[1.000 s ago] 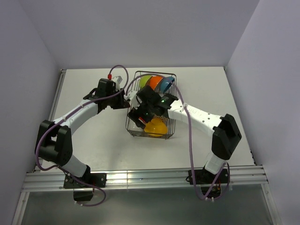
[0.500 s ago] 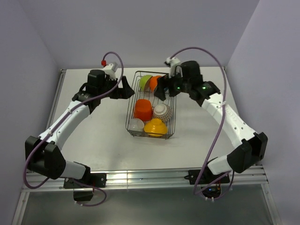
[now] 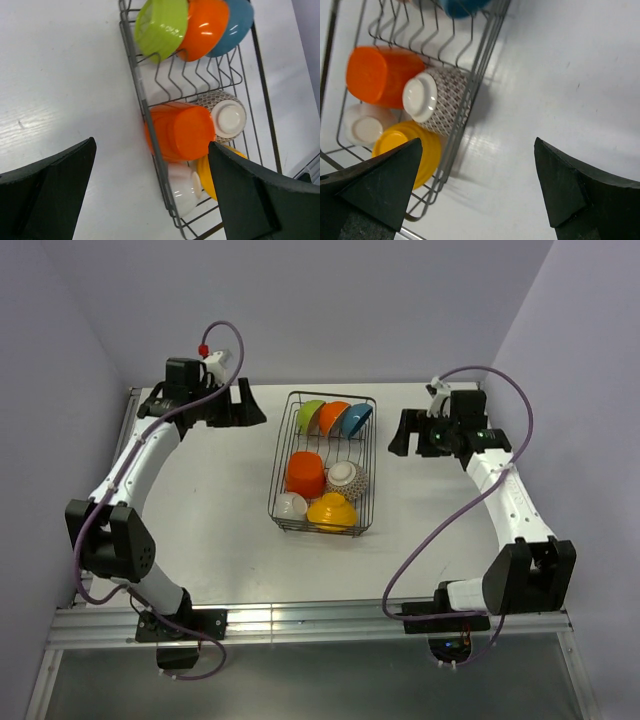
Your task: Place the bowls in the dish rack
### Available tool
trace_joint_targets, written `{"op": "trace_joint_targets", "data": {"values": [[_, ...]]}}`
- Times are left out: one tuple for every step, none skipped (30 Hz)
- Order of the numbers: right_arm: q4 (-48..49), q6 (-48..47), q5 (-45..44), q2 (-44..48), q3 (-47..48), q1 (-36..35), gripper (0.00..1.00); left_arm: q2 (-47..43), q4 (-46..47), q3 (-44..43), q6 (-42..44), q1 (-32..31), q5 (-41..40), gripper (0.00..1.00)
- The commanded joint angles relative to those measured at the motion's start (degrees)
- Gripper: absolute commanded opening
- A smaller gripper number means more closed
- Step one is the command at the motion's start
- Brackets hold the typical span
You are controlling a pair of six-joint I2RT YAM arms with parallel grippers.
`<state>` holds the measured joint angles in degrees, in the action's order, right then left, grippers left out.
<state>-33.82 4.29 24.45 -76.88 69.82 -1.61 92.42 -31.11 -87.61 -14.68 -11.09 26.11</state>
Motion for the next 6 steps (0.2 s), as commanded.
{"op": "trace_joint_targets", "data": {"values": [[-1.6,-2.2,-0.8,5.9,-4.7,0.3,1.0,-2.3,-0.4,3.5,2.0,3.1,6.2,0.99],[-1.3,-2.3,-0.9,7.0,-5.5,0.2,1.0,-3.0,0.3,4.7,2.3,3.8,5.9,0.99],[-1.4,-2.2,-0.9,7.3,-5.9,0.3,1.0,-4.2,0.7,6.3,2.5,3.8,5.6,1.0],[-1.8,-2.2,-1.0,7.4,-6.0,0.3,1.0,-4.6,1.1,6.7,2.7,3.8,4.9,0.99],[-1.9,-1.9,-1.2,7.0,-5.8,0.3,1.0,-4.8,1.1,6.9,2.7,3.8,4.1,0.99],[-1.9,-1.9,-0.6,6.8,-5.3,0.3,1.0,-4.9,1.1,6.8,2.3,3.9,3.2,1.0]]}}
